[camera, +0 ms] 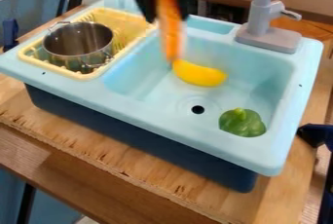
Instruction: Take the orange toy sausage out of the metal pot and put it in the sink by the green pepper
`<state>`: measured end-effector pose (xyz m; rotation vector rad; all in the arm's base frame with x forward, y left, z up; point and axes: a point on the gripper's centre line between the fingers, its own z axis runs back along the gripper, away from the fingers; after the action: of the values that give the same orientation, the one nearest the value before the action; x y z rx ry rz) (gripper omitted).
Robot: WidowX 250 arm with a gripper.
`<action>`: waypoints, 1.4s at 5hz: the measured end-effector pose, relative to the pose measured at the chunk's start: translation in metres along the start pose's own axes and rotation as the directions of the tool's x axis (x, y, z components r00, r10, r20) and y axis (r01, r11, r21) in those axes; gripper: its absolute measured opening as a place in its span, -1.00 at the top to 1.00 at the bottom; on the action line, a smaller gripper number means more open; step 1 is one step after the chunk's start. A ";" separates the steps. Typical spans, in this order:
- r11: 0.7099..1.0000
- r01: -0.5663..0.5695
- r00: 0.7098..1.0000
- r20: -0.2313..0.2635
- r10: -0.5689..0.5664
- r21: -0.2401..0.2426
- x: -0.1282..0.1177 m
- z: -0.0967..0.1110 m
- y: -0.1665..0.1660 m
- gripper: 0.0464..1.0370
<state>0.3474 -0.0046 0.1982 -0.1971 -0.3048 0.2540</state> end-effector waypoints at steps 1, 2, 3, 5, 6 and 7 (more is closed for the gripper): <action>0.991 0.117 0.992 -0.047 -0.120 -0.067 0.002 -0.030 -0.042 -0.20; 0.978 0.189 0.976 -0.096 -0.198 -0.091 -0.014 -0.049 -0.072 -0.20; 0.982 0.152 0.974 -0.150 -0.168 -0.109 -0.035 -0.067 -0.074 -0.20; 0.986 0.094 0.980 -0.160 -0.115 -0.136 -0.044 -0.085 -0.060 -0.20; 0.986 0.083 0.980 -0.168 -0.108 -0.148 -0.039 -0.091 -0.055 -0.20; 0.986 0.082 0.968 -0.223 -0.113 -0.144 -0.032 -0.107 -0.055 -0.15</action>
<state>0.3642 -0.0822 0.1018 -0.3403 -0.1001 0.1109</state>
